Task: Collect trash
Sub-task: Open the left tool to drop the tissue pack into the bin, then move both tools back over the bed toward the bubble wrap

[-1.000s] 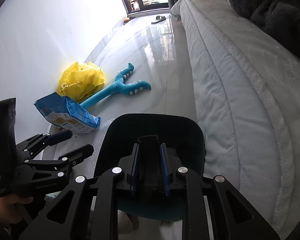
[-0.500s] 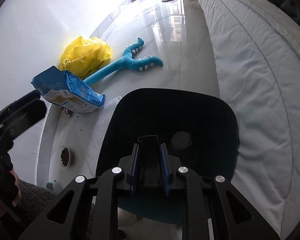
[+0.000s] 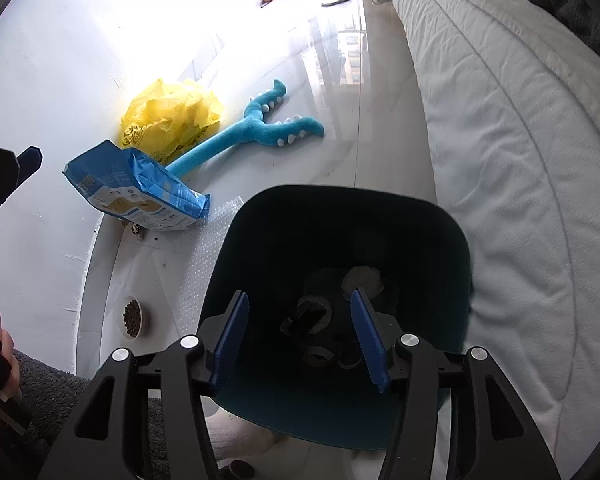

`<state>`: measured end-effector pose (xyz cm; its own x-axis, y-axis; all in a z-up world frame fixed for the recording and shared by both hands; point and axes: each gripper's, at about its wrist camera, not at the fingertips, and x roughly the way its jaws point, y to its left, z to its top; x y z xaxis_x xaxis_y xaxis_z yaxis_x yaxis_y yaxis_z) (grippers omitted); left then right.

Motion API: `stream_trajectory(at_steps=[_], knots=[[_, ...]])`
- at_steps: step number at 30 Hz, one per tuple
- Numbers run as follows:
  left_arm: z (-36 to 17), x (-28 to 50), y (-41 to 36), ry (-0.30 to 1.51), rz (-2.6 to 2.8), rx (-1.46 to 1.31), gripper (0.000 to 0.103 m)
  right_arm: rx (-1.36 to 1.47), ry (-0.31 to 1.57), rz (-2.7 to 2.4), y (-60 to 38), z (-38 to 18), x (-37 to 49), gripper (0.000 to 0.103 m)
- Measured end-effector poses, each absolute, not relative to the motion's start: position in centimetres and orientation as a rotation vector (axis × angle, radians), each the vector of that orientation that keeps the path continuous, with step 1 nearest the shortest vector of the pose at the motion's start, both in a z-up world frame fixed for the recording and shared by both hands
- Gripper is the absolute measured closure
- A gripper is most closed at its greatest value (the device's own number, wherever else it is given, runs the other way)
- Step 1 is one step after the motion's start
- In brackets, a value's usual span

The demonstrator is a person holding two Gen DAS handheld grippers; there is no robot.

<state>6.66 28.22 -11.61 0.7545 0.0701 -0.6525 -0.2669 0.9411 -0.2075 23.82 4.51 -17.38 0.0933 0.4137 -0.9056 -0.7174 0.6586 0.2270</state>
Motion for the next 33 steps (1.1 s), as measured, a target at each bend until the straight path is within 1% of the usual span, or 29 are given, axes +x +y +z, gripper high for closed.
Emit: stream_trajectory(at_steps=[2,6,9,20,29,33], knots=[[-11.1,6.7,28.0,0.681,0.181,-0.289,0.013,-0.303,1.181,0.860,4.2,-16.6,23.9,0.043],[-9.9,7.0,27.6,0.653,0.164,-0.282,0.012,-0.289,1.131,0.863,3.4,-15.1,24.1,0.040],[-8.9,7.5,27.2,0.637,0.159,-0.271,0.012,-0.277,1.093,0.857,2.5,-13.9,24.3,0.035],[-6.7,9.8,23.6,0.616,0.141,-0.164,0.012,-0.257,0.972,0.802,-2.6,-10.5,26.5,0.030],[-5.4,12.7,20.7,0.593,0.099,-0.168,0.010,-0.232,0.865,0.754,-7.5,-7.9,28.9,0.025],[-4.8,14.3,18.5,0.579,0.054,-0.135,0.010,-0.225,0.828,0.717,-9.7,-7.3,30.2,0.024]])
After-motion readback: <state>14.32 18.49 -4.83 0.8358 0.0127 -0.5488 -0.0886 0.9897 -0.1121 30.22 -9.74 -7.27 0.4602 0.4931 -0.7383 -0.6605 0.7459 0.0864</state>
